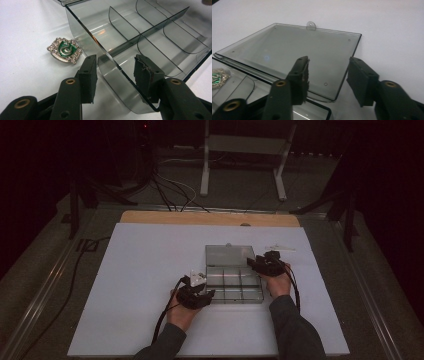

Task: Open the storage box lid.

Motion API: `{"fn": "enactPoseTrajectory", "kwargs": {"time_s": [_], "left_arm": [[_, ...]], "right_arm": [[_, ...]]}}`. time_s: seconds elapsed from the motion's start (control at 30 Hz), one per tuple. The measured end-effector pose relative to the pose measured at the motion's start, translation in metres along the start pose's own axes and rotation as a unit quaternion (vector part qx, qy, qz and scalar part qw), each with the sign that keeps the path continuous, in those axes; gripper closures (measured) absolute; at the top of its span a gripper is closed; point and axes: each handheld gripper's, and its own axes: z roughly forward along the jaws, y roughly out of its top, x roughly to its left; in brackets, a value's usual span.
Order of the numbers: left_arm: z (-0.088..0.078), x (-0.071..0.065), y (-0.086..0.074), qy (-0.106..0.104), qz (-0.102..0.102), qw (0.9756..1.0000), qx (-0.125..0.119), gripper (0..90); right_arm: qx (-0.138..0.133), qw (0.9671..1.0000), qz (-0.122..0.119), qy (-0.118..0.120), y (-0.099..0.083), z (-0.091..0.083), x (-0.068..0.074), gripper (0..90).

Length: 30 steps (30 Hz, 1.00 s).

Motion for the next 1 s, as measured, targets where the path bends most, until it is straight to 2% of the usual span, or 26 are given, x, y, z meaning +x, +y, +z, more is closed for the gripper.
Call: {"fn": "enactPoseTrajectory", "kwargs": {"time_s": [0.3, 0.37, 0.5, 0.57, 0.63, 0.7, 1.0], "left_arm": [[0.0, 0.001, 0.0, -0.002, 0.001, 1.0, -0.001, 55.5], [0.0, 0.001, 0.0, -0.004, 0.005, 1.0, 0.0, 54.9], [0.0, 0.001, 0.0, -0.005, 0.004, 1.0, 0.0, 53.5], [0.0, 0.002, 0.0, -0.003, 0.005, 1.0, 0.0, 52.9], [0.0, 0.002, 0.0, -0.002, 0.005, 1.0, 0.0, 51.3], [0.0, 0.002, 0.0, 0.001, 0.007, 1.0, 0.0, 49.5], [0.001, 0.005, 0.0, 0.003, 0.0, 1.0, 0.002, 43.6]], "right_arm": [[-0.005, 0.9999, -0.009, 0.006, 0.001, -0.002, 0.005, 39.0], [-0.008, 0.9998, -0.014, 0.007, 0.001, -0.003, 0.007, 32.2], [-0.017, 0.9997, -0.01, 0.012, 0.002, -0.006, 0.01, 18.2], [-0.02, 0.9997, -0.008, 0.01, 0.002, -0.008, 0.011, 12.9], [-0.019, 0.9998, -0.007, 0.004, 0.002, -0.009, 0.012, 3.9], [-0.018, 0.9998, -0.008, 0.006, 0.002, -0.01, 0.013, 0.4], [-0.02, 0.9995, -0.021, 0.012, 0.003, -0.014, 0.017, 0.0]]}}
